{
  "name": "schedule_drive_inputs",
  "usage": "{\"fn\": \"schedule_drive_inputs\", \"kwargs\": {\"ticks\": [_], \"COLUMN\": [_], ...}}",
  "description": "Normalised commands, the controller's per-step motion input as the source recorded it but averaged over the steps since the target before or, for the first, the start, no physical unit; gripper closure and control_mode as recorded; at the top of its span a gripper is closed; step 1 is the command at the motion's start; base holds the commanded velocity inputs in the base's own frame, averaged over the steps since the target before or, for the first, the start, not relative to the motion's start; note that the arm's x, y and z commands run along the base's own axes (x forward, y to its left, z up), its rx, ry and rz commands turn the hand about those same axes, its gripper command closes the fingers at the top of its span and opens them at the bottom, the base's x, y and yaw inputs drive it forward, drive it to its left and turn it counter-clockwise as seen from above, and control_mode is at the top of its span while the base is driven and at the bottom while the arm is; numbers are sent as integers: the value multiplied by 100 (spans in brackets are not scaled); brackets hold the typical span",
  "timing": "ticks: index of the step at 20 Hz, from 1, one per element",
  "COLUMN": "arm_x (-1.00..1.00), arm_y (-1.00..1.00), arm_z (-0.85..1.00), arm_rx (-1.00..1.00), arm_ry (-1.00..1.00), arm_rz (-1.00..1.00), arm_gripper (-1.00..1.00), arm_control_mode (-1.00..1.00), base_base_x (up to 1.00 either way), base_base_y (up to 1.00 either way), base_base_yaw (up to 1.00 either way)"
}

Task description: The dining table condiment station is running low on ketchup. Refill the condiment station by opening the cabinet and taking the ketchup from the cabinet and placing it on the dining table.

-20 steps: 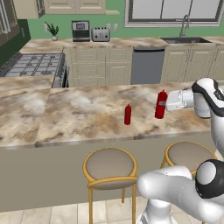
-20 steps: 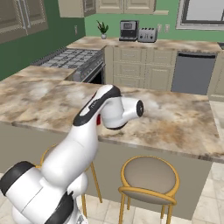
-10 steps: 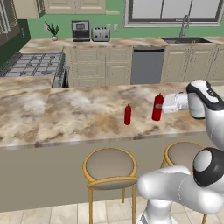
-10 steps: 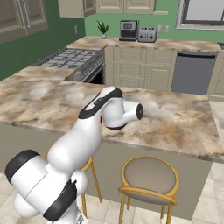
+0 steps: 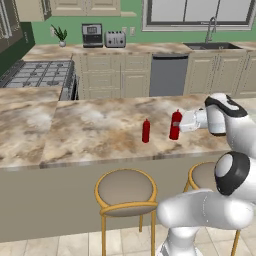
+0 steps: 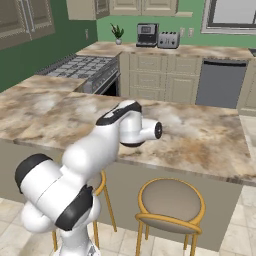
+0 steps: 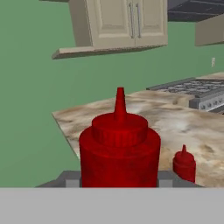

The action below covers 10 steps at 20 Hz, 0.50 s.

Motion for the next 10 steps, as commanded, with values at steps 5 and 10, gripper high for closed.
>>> {"fn": "schedule_drive_inputs", "kwargs": {"ticks": [5,10], "arm_x": [41,44], "arm_y": [-6,-9], "arm_z": [-21,-18], "arm_rx": [0,0], "arm_ry": [-2,-2], "arm_rz": [0,0], "arm_gripper": [100,100], "arm_control_mode": [-100,-100], "base_base_x": [0,0], "base_base_y": [0,0], "base_base_yaw": [0,0]}}
